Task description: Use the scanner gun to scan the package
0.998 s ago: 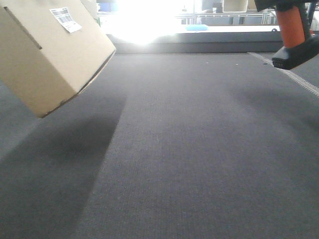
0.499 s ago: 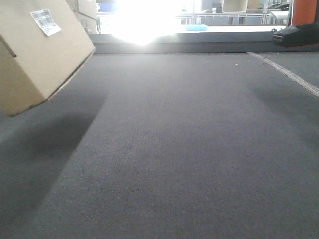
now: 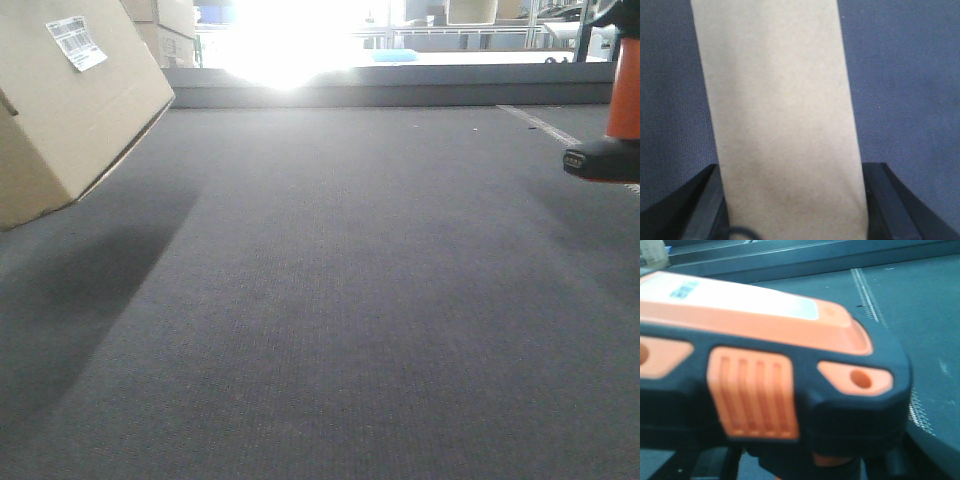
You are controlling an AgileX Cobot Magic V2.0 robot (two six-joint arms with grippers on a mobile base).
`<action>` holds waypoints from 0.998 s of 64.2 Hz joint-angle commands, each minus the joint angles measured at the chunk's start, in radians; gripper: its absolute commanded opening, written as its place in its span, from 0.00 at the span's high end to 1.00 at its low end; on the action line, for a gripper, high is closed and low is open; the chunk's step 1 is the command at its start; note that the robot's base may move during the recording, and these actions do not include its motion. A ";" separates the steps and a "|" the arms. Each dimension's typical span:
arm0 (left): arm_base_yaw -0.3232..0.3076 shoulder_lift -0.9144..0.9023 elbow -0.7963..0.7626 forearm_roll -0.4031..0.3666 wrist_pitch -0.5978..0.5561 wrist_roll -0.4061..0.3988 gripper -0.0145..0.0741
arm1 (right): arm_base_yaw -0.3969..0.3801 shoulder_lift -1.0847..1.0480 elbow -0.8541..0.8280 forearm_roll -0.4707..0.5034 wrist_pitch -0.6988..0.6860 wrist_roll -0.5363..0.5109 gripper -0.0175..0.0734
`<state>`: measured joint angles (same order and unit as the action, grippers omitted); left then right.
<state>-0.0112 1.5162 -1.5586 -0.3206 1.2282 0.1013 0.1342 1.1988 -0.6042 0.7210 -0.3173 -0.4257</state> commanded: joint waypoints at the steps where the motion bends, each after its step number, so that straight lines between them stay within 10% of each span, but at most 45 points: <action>1: -0.007 -0.013 -0.011 -0.010 -0.007 -0.008 0.96 | 0.000 -0.018 0.037 -0.117 -0.175 0.159 0.98; 12: -0.007 -0.013 -0.011 -0.010 -0.007 -0.008 0.96 | 0.000 0.011 0.086 -0.422 -0.305 0.389 0.98; 64: -0.007 -0.013 -0.011 -0.014 -0.007 -0.008 0.96 | 0.000 0.323 0.087 -0.422 -0.574 0.391 0.98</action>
<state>-0.0112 1.5162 -1.5607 -0.3206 1.2282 0.1013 0.1342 1.5047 -0.5151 0.3078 -0.7993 -0.0359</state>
